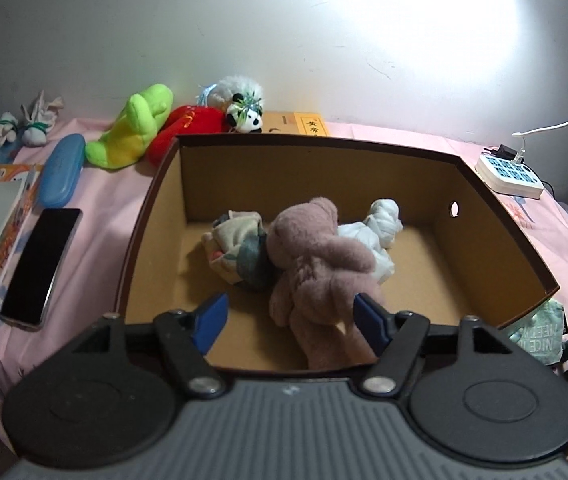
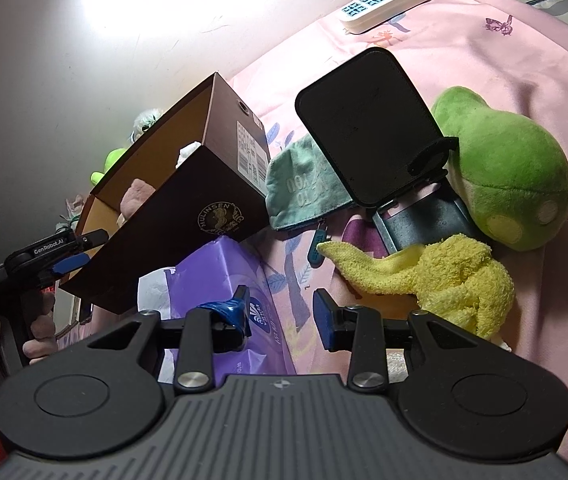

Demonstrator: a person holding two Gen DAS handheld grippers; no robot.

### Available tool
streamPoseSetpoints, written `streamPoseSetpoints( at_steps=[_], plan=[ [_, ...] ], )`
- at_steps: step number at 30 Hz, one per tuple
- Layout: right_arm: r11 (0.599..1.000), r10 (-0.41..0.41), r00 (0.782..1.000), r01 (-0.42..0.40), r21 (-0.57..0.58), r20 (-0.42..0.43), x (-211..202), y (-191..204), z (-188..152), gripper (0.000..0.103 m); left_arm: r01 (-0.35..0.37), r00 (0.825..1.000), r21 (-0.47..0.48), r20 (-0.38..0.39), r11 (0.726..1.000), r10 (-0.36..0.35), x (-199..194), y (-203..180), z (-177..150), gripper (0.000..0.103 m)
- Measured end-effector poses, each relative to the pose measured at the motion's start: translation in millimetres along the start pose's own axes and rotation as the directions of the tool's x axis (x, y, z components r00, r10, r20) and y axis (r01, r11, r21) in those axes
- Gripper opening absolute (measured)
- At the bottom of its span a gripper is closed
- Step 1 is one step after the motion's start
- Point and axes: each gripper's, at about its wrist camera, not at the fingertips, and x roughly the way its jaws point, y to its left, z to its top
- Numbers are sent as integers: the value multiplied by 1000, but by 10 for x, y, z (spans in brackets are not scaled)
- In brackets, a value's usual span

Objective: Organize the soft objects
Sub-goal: 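Carry the teddy bear with the left gripper and lower it into the box, then open the left gripper to release the teddy bear and withdraw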

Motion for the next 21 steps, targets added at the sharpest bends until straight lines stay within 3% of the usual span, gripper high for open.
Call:
streamPoseSetpoints(
  at_steps=[12,16,21],
  plan=[
    [999,23,999,-24,-41,-23,40,131,-81,18,-5,998,-40,70,999,8,-577,-3,-200,75],
    [998,9,1000,-10,-63,-11,9,162,-110,18,23,998,-51,56,998,-20,-717,-30,-323,78],
    [997,-45,998,47,-61,47,-141,92,-114,18,70,997,-49,24,996,-69,-810,-109,-506,89]
  ],
)
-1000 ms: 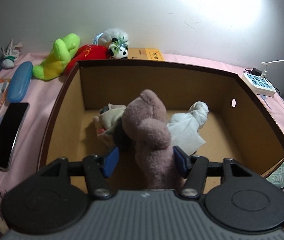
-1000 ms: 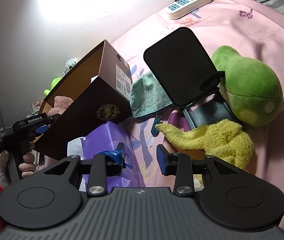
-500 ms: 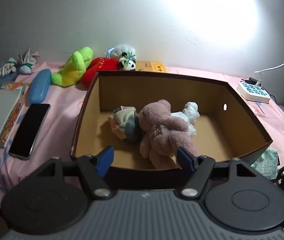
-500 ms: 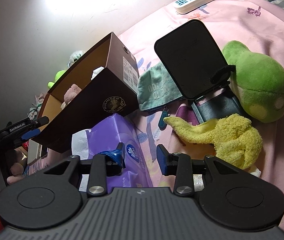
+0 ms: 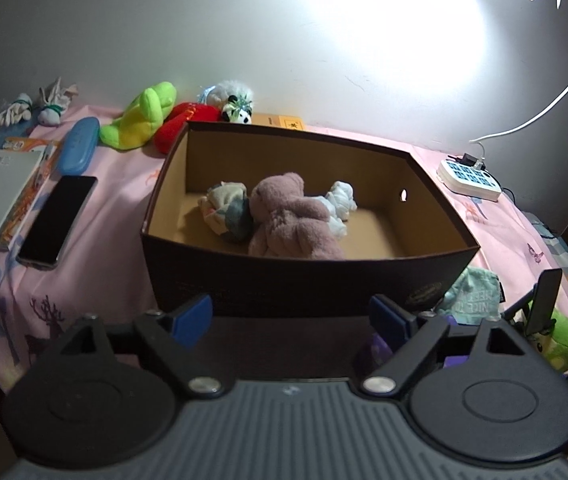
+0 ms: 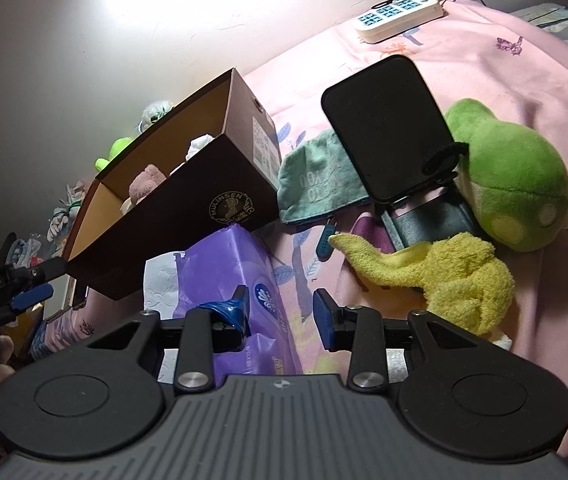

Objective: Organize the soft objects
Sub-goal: 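Open the left gripper to release the teddy bear and withdraw, then move the right gripper to the yellow plush and close on it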

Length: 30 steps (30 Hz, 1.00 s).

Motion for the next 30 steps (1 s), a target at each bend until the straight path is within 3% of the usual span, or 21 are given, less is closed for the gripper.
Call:
streamPoseSetpoints(
  at_steps=[8,14,20,30],
  plan=[
    [989,-141,987,136,62,81,-305,-327,1,18,75,993,40,-97,996,-71,145,-174,-191,91],
    [968,-237,969,229,98,73,-382,-569,-53,18,114,987,47,-120,992,-107,241,-301,-192,92],
    [967,-241,970,239,86,12,-156,-659,-49,19,127,985,61,-123,990,-119,238,-395,-185,92],
    [962,-274,960,273,29,58,49,-602,-66,29,90,987,72,-143,993,-79,212,-407,-308,92]
  ],
)
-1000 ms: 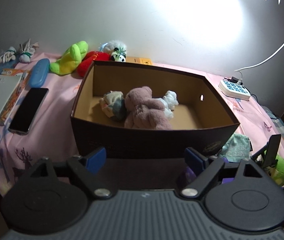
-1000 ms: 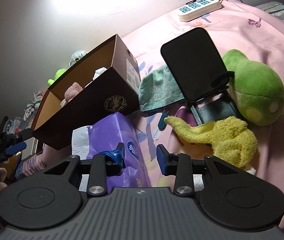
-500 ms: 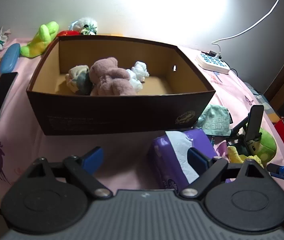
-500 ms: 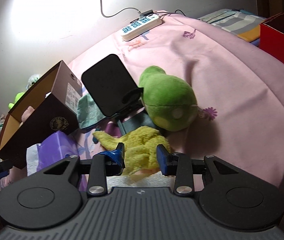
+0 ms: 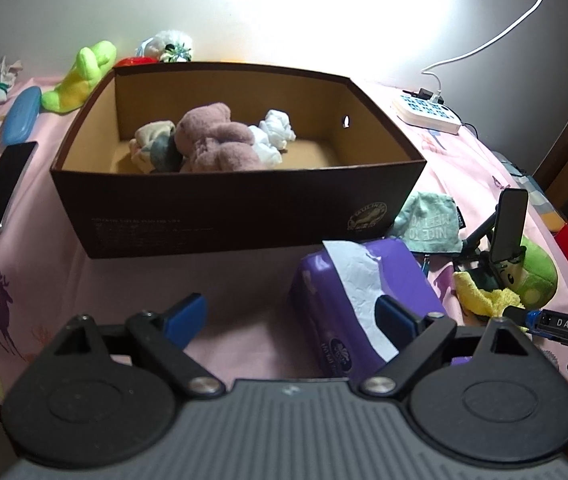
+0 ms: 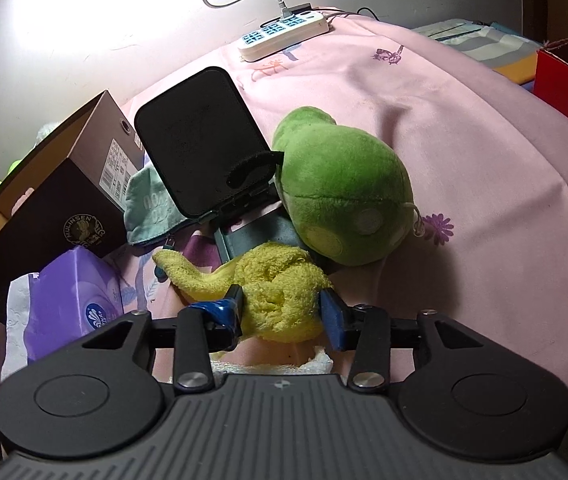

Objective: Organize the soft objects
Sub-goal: 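Move the right gripper to the yellow plush and close on it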

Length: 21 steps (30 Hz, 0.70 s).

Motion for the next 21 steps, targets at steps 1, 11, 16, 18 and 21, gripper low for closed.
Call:
streamPoseSetpoints(
  at_steps=[1,11,16,18,21],
  plan=[
    [1000,1,1000,-1,-4,2,-2,1,-6,29,1,1000,-4,-5,1000,-1,10,-3,-3,92],
    [996,86,993,-85,-4,77,-229,-50,4,4,18,1000,14,-12,1000,-18,56,-84,25,92],
    [984,178,975,-179,-5,136,-442,25,68,0,28,999,26,-18,999,-28,90,-119,38,92],
    [982,187,972,-184,-34,144,-467,78,99,0,29,999,26,-21,999,-28,98,-121,35,92],
    [989,141,978,-131,-73,154,-419,86,111,0,31,999,22,-17,999,-31,81,-101,29,92]
  ],
)
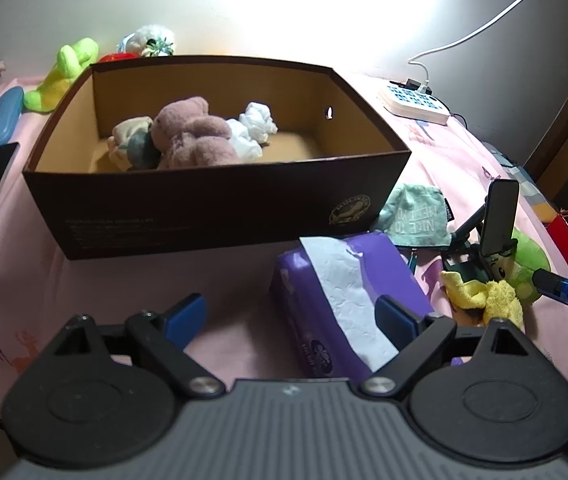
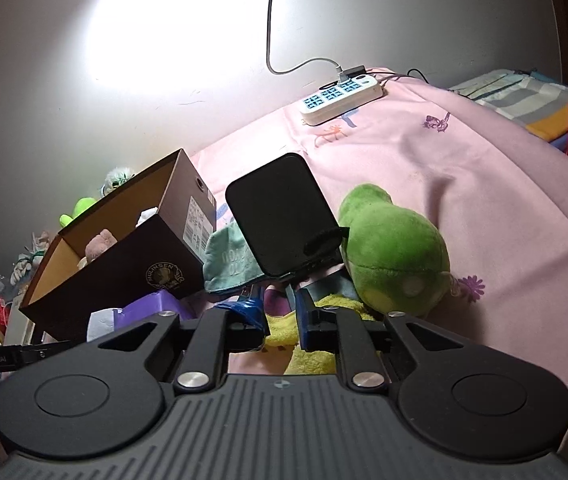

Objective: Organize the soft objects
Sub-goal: 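Move the right gripper to the yellow plush and close on it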

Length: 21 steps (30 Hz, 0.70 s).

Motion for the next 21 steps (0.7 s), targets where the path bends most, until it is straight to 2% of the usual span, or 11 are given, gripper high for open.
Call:
streamPoseSetpoints(
  at_steps=[2,7,12,16,17,21],
  plan=[
    [998,-51,998,49,-43,-33,83,-29,-13,6,-4,1000,-4,4,1000,4,-17,21,-8,92],
    [993,-92,982,79,-85,-164,313,-82,-81,9,-18,1000,-32,3,999,18,-36,108,-25,92],
    [985,-122,982,102,-139,-141,386,-30,-130,15,-26,1000,-44,3,999,26,-53,144,-41,92],
    [950,-171,980,136,-282,-104,510,108,-169,26,-20,1000,-46,0,999,20,-49,137,-47,92],
    [947,-177,978,140,-288,-108,544,117,-180,32,-18,1000,-43,-2,999,18,-46,124,-49,92],
    [973,-164,971,131,-188,-174,681,-47,-155,41,-13,1000,-25,7,1000,13,-71,63,-58,92]
  ],
)
